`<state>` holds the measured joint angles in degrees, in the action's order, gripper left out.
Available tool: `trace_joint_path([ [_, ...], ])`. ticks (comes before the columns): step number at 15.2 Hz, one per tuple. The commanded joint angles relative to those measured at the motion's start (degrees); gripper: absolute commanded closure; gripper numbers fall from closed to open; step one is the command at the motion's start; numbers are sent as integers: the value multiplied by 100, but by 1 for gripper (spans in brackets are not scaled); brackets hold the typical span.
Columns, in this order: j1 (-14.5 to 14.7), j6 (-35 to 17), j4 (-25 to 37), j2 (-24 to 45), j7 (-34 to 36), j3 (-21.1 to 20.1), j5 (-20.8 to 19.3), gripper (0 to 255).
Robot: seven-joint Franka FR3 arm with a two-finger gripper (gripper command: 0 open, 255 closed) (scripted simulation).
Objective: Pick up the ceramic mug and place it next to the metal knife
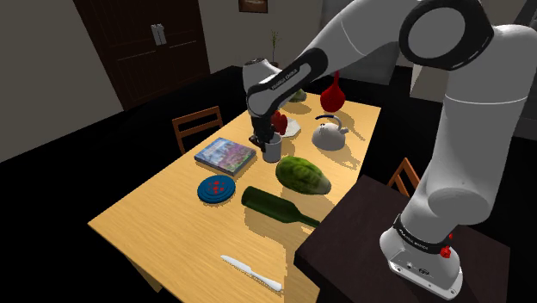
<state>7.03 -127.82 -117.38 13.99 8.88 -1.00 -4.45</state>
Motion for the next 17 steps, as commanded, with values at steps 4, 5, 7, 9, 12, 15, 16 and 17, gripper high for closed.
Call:
trace_joint_path([
  [4,229,-269,-1102,-812,413,-167,8,255],
  [5,278,-314,-1305,-966,500,-209,19,255],
  [7,378,-391,-1694,-1270,677,-303,50,255],
  [9,484,-452,-2061,-1568,856,-407,98,255],
  [12,657,-515,-2571,-2006,1129,-585,206,255],
  [15,858,-543,-3031,-2432,1408,-787,362,255],
  [16,932,-544,-3173,-2571,1503,-860,425,255],
  [17,1010,-542,-3309,-2709,1599,-934,493,255],
])
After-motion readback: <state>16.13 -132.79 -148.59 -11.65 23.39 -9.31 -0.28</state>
